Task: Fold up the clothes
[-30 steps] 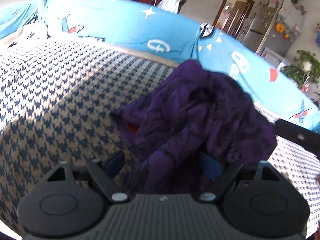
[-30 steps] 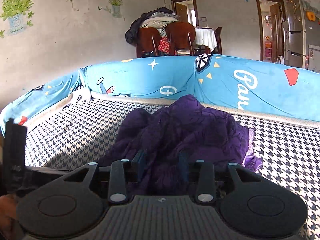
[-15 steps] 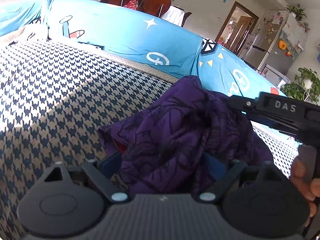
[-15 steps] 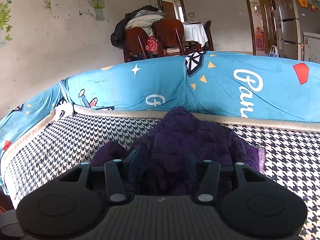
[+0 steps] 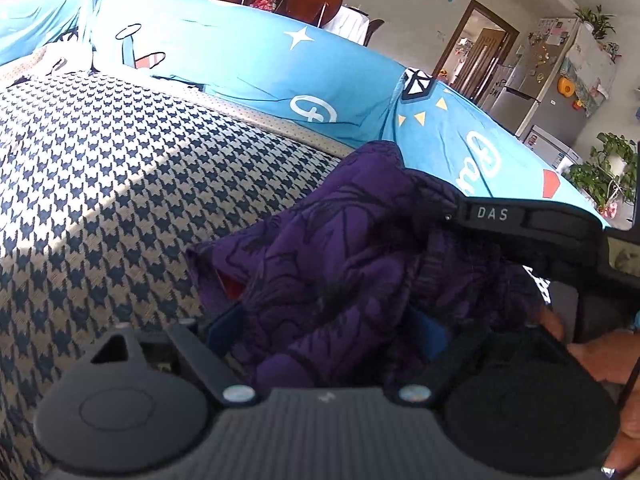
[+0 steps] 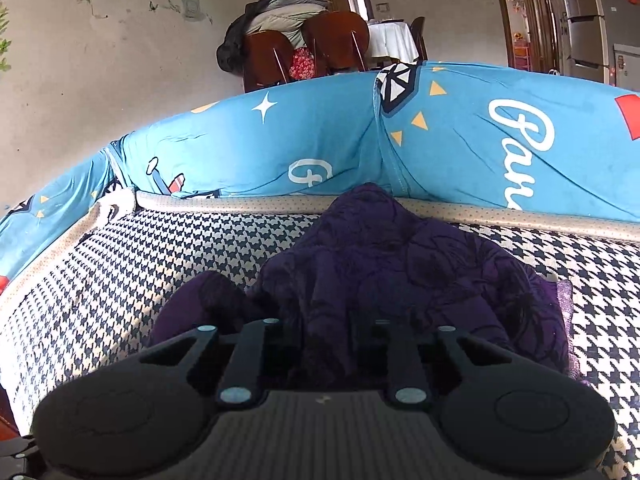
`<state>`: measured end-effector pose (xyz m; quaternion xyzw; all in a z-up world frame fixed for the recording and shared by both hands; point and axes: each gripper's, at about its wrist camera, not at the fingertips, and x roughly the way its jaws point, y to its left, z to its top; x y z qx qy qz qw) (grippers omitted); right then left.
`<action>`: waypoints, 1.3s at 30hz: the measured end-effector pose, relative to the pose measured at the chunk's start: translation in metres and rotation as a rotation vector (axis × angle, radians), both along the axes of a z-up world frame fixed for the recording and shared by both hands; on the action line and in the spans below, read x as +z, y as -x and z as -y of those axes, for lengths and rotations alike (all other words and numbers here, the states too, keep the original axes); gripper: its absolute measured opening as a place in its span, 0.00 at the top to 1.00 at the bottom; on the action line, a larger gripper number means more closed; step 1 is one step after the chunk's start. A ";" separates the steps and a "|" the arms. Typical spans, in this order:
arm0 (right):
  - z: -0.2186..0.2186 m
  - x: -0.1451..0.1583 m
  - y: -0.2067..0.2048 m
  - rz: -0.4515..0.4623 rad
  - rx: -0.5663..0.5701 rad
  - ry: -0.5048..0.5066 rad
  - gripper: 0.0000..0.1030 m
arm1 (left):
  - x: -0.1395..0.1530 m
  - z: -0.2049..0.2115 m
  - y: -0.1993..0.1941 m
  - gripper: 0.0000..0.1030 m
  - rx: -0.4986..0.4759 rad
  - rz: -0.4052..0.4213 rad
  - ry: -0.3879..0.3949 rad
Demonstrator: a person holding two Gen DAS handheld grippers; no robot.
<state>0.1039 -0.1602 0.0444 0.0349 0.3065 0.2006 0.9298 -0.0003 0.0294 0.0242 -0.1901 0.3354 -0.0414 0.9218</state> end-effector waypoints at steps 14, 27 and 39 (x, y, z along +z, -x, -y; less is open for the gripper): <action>0.051 0.042 0.114 0.147 -0.178 -0.013 0.85 | 0.020 0.020 0.039 0.51 -0.161 0.095 -0.046; 0.077 0.005 0.194 0.005 -0.249 0.046 0.85 | 0.022 0.037 0.092 0.52 -0.313 0.101 -0.017; 0.093 -0.008 0.218 -0.088 -0.238 0.035 0.84 | 0.065 0.049 0.100 0.24 -0.285 0.191 0.025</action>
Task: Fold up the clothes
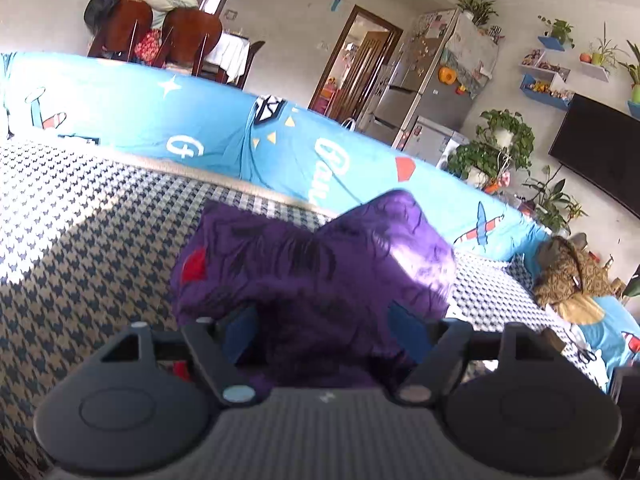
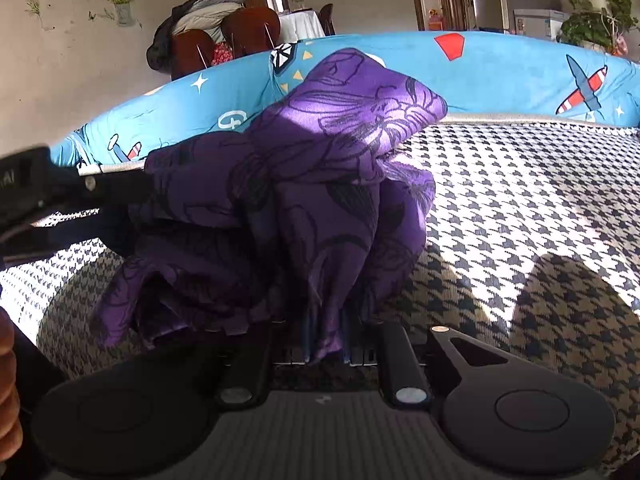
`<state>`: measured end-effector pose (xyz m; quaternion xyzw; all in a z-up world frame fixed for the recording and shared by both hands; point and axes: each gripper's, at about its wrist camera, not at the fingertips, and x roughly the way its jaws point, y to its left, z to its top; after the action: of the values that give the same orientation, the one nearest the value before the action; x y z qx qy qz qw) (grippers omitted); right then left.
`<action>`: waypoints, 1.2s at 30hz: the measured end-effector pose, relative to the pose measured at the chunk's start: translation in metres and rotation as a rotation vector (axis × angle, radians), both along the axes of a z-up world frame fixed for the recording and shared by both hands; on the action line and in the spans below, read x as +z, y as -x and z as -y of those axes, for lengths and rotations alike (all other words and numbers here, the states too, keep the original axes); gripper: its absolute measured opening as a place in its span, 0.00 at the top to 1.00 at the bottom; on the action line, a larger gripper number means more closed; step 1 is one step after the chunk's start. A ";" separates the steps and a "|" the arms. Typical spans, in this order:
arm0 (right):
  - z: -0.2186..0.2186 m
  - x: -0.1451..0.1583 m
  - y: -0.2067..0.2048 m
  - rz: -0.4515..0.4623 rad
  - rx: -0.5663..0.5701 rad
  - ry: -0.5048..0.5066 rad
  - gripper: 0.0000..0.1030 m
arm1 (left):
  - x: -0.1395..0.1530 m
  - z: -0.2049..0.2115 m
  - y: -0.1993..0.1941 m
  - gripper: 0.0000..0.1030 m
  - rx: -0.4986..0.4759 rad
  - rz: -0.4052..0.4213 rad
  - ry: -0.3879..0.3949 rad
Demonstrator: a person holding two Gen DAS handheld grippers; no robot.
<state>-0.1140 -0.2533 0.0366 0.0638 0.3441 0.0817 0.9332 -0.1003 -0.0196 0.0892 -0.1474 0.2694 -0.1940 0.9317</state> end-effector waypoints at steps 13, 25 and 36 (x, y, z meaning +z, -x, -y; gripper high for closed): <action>0.012 0.027 0.011 0.157 -0.053 -0.082 0.55 | -0.045 0.023 -0.030 0.15 0.063 -0.121 -0.131; 0.014 0.021 -0.047 0.137 -0.136 -0.248 0.30 | -0.074 0.015 -0.030 0.14 0.115 -0.204 -0.175; -0.005 0.020 -0.036 0.163 -0.142 -0.092 0.88 | -0.068 0.015 -0.022 0.14 0.139 -0.218 -0.209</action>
<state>-0.0784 -0.2487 0.0568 0.1239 0.2578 0.0358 0.9575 -0.0786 -0.0346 0.0213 -0.0882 0.3768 -0.0829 0.9184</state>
